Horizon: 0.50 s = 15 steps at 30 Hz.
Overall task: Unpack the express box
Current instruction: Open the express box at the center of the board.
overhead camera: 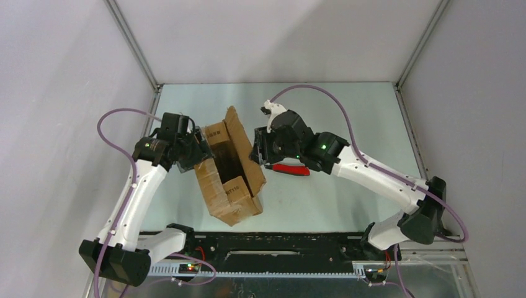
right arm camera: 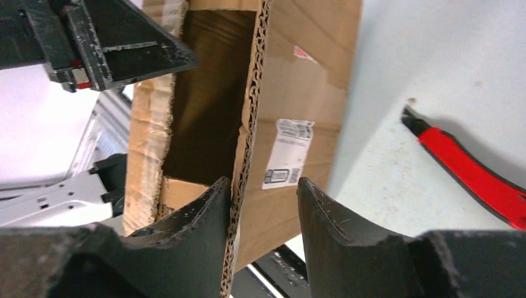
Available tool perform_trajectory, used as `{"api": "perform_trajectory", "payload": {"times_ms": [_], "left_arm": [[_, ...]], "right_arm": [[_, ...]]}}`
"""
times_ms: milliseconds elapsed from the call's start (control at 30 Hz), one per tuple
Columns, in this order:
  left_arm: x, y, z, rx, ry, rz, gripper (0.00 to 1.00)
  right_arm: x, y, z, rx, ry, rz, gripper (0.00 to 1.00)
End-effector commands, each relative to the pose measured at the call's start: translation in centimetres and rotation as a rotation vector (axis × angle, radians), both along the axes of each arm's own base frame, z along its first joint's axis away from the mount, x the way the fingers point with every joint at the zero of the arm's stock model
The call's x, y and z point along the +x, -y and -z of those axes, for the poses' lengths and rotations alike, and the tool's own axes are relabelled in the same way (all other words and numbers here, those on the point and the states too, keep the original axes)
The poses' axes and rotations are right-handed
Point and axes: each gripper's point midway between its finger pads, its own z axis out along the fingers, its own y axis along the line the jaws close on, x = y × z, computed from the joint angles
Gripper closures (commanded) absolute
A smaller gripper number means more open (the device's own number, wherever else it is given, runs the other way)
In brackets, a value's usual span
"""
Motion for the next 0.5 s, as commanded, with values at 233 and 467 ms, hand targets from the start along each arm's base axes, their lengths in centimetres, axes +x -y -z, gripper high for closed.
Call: {"api": "perform_trajectory", "payload": {"times_ms": [233,467], "left_arm": [[1.8,2.3,-4.5,-0.086,0.171,0.111,0.5],[2.4,4.4,-5.7,-0.15,0.225,0.178,0.47]], "right_arm": [[0.6,-4.2,0.6,-0.058,-0.047,-0.098,0.7],[2.0,-4.7,1.1,-0.093,-0.038,-0.091,0.96]]}}
